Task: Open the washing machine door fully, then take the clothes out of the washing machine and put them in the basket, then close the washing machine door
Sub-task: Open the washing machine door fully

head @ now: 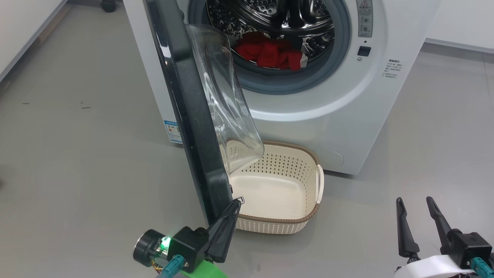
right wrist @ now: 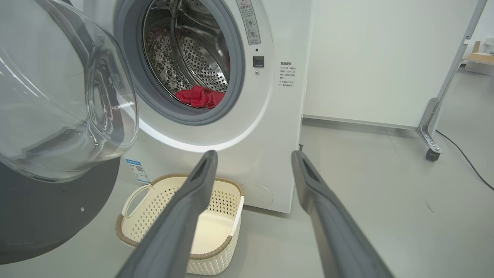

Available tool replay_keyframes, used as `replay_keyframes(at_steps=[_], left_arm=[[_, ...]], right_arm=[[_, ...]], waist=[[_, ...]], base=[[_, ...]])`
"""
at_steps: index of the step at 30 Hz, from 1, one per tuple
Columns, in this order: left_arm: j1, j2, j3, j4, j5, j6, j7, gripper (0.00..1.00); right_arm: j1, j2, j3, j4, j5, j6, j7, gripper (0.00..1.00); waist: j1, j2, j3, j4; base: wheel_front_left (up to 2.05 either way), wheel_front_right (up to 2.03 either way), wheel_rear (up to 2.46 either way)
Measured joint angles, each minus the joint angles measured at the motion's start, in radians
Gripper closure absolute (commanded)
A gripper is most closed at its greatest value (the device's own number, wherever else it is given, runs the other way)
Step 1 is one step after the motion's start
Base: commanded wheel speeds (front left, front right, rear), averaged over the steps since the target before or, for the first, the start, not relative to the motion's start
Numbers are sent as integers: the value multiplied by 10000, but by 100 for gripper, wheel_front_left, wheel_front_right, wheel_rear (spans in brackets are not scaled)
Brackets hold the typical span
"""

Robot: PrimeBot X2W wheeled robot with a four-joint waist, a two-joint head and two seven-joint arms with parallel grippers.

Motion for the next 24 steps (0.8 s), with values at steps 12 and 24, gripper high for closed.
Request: replay_keyframes(at_steps=[12, 24], left_arm=[[-22, 0, -10, 245, -167, 0, -29, 100], [-15, -50, 36, 263, -173, 117, -186, 100]], right_arm=[[0, 36, -198, 21, -29, -4, 0, 0], [4, 46, -512, -8, -29, -48, 0, 0]], waist=[[0, 0, 30, -210], [0, 0, 156, 77]], base=[[0, 0, 0], [0, 0, 0]])
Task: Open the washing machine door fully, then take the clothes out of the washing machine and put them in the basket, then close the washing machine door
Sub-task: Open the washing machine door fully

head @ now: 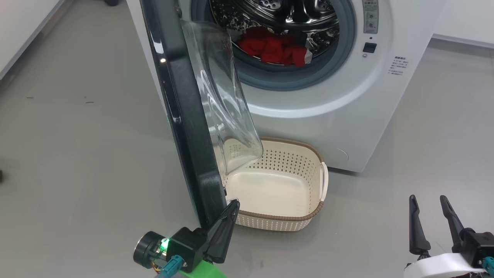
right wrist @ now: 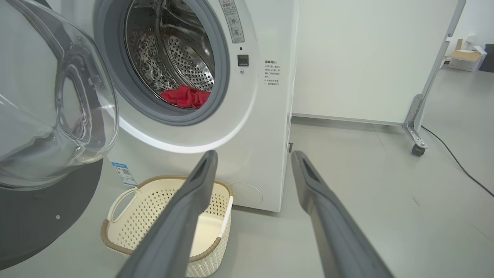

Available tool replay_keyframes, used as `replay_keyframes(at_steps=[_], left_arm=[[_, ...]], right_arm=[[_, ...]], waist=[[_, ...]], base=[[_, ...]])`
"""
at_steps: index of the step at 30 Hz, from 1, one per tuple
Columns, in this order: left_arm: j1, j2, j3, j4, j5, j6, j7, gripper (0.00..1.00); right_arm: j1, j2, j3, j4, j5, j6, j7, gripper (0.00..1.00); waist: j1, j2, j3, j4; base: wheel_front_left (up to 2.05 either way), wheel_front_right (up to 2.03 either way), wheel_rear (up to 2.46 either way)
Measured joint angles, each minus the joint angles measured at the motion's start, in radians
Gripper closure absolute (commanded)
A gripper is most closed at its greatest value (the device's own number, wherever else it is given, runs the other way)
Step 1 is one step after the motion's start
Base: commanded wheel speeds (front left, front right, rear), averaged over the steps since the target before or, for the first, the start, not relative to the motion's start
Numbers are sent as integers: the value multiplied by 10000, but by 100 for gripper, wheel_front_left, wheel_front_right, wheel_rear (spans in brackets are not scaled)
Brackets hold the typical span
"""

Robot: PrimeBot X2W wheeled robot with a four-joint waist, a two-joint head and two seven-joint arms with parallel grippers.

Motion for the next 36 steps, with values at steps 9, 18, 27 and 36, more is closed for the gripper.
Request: replay_keyframes(at_steps=[9, 18, 27, 36], left_arm=[[45, -2, 46, -56, -2, 234, -161, 100], [574, -6, 623, -98, -54, 516, -378, 100], [913, 21, 1448, -25, -21, 614, -702, 100], [965, 232, 2272, 75, 58, 662, -892, 100]], right_arm=[[1, -33, -71, -15, -36, 15, 0, 0], [1, -67, -167, -17, -102, 17, 0, 0], [0, -96, -86, -4, -215, 104, 0, 0], [0, -84, -54, 0, -276, 173, 0, 0]], waist=[[0, 0, 78, 481], [0, 0, 101, 893], [0, 0, 65, 1062], [0, 0, 36, 1018]], base=[[0, 0, 0], [0, 0, 0], [0, 0, 0], [0, 0, 0]])
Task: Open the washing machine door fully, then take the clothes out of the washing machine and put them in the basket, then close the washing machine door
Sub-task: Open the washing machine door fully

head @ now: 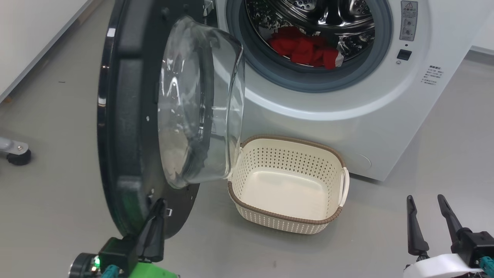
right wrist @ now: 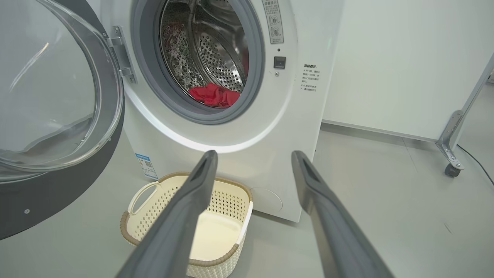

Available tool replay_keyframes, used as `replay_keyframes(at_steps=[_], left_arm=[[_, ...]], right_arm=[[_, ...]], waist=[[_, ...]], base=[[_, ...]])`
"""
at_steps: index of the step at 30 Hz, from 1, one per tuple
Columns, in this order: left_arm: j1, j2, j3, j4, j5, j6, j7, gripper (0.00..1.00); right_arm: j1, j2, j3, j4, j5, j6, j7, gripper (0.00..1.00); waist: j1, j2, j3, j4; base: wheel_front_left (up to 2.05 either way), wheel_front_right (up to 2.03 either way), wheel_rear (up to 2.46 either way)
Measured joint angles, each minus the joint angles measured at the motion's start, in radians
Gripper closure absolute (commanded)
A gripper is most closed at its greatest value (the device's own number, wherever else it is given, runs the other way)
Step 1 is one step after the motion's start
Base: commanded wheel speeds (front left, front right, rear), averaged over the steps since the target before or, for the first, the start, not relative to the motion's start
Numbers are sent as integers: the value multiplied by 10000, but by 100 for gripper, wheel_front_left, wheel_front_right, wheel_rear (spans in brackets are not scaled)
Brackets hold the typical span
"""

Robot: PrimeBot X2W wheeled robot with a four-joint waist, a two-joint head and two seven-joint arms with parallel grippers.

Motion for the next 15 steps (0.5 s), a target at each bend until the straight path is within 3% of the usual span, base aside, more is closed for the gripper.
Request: replay_keyframes(at_steps=[15], left_arm=[[-128, 151, 1889, 581, -67, 17, -276, 100]], right_arm=[[-45, 6, 81, -35, -90, 31, 0, 0]], waist=[[0, 0, 348, -502]], base=[[0, 0, 0]])
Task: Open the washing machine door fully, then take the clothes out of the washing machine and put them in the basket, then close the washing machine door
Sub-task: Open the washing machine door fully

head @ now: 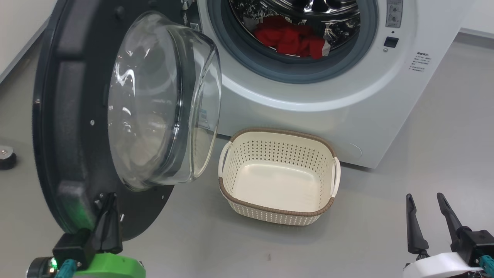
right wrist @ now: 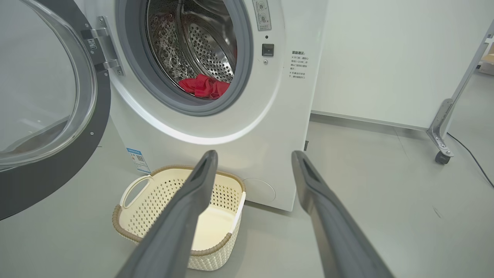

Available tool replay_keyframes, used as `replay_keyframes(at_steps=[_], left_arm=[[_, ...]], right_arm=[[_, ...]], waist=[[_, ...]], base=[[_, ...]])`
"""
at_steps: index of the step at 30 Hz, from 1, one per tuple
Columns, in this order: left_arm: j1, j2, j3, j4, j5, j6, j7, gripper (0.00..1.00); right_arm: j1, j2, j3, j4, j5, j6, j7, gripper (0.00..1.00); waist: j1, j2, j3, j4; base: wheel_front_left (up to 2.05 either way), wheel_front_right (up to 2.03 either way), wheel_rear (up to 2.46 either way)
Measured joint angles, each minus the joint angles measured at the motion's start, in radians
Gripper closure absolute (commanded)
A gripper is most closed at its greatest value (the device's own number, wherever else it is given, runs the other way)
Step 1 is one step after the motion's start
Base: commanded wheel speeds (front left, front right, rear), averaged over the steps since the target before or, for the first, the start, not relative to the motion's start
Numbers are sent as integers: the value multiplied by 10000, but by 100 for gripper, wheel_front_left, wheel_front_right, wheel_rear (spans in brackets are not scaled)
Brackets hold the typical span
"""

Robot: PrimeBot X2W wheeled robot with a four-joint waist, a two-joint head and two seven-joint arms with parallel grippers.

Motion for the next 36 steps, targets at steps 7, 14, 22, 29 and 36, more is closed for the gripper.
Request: replay_keyframes(at_steps=[7, 14, 22, 29, 36], left_arm=[[-429, -42, 861, 391, -127, 0, -88, 100], [-879, -40, 1578, 763, -180, 0, -127, 100], [-1708, 119, 2280, 1415, -309, 0, -222, 100], [-2348, 383, 2807, 2006, -337, 2, -255, 100], [-2689, 629, 3097, 2497, -382, 31, -337, 100]], right_arm=[[-75, -19, -109, -84, -2, 63, 0, 0], [-222, -77, -186, -186, -8, 63, 0, 0], [-324, -153, -272, -205, -8, 65, 0, 0], [-411, -201, -286, -205, -10, 75, 0, 0], [-415, -211, -284, -190, -46, 105, 0, 0]], waist=[[0, 0, 206, -186], [0, 0, 435, -286], [0, 0, 661, -354], [0, 0, 699, -375], [0, 0, 699, -405]], base=[[0, 0, 0], [0, 0, 0], [0, 0, 0], [0, 0, 0], [0, 0, 0]])
